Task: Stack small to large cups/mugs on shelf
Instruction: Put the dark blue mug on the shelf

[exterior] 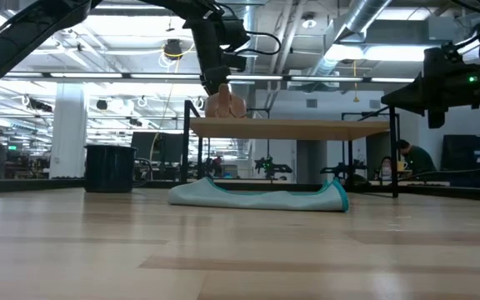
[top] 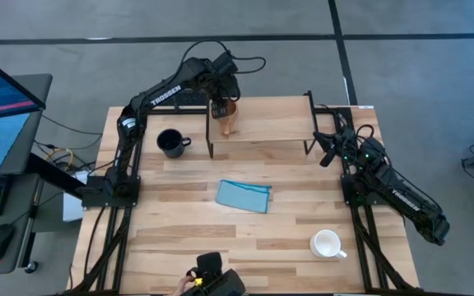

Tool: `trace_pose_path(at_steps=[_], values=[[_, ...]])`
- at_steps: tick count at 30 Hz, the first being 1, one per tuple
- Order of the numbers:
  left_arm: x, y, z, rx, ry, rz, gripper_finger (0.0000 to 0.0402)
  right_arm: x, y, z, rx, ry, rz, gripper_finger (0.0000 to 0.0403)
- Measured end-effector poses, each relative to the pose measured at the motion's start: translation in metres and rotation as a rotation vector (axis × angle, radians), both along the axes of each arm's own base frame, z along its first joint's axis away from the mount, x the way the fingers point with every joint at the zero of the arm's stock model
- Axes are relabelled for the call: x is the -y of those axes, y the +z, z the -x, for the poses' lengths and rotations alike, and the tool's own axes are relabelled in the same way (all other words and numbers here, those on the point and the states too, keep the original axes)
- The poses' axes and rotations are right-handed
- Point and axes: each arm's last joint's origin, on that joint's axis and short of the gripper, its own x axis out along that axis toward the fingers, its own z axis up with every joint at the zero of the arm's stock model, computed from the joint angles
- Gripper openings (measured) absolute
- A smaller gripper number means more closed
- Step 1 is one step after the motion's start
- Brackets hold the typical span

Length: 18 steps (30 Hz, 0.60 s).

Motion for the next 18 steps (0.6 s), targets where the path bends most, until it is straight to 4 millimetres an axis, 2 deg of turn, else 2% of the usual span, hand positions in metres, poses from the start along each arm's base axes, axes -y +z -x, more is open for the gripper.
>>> trace_pose_path(at_steps=[8, 18], values=[[0.008, 0.035, 0.004, 0.123, -0.021, -0.037, 0.0185, 0.0, 0.0, 0.0, -0.001, -0.001, 0.0, 0.0026], [0.021, 0.072, 0.024, 0.262, 0.01, -0.031, 0.0185, 0.0, 0.0, 0.0, -0.003, -0.001, -0.003, 0.0026]])
